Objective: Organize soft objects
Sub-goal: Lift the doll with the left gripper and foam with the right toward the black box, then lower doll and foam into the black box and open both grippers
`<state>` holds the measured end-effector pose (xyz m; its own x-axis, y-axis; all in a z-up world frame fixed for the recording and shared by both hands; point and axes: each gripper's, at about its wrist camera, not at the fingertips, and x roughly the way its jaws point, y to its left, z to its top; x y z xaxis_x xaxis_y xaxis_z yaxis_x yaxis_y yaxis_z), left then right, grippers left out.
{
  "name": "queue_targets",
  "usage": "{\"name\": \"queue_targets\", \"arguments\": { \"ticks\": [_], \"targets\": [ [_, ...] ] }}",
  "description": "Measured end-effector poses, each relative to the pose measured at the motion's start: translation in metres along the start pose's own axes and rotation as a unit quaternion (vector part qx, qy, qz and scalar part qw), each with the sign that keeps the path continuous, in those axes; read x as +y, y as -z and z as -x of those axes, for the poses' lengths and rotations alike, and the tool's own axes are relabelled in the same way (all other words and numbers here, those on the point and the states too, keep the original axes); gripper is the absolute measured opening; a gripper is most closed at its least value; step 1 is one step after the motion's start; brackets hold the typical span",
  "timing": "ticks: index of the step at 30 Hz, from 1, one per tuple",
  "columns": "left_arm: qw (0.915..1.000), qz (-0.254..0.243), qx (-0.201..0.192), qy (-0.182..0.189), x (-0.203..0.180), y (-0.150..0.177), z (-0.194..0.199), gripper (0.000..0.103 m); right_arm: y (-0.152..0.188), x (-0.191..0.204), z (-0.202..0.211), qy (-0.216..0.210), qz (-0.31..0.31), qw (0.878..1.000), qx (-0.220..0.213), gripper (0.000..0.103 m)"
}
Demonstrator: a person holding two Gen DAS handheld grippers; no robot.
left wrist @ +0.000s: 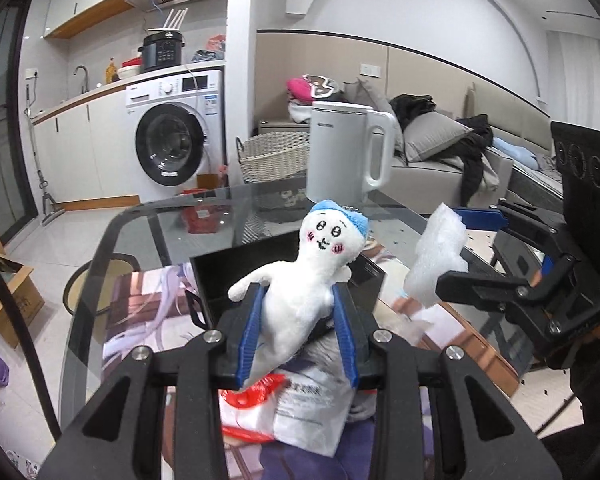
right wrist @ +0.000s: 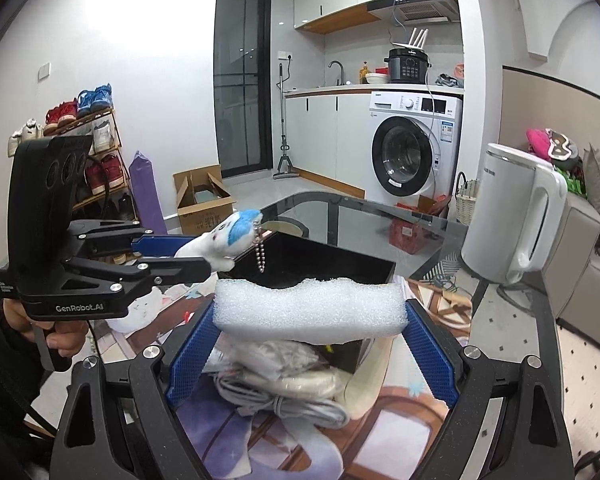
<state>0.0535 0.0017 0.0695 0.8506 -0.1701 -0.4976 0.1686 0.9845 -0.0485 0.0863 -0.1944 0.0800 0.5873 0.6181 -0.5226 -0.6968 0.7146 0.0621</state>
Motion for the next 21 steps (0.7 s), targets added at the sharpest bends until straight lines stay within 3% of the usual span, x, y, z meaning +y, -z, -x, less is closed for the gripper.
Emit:
{"name": "queue_targets", "arguments": {
  "ticks": [21],
  "targets": [
    [0.9993,0.02,0.002,-0.031,0.018,-0.012,-0.044,0.034,-0.025,-0.018,-0.074,0.011,0.018,0.999,0.032,0.091]
  ]
}}
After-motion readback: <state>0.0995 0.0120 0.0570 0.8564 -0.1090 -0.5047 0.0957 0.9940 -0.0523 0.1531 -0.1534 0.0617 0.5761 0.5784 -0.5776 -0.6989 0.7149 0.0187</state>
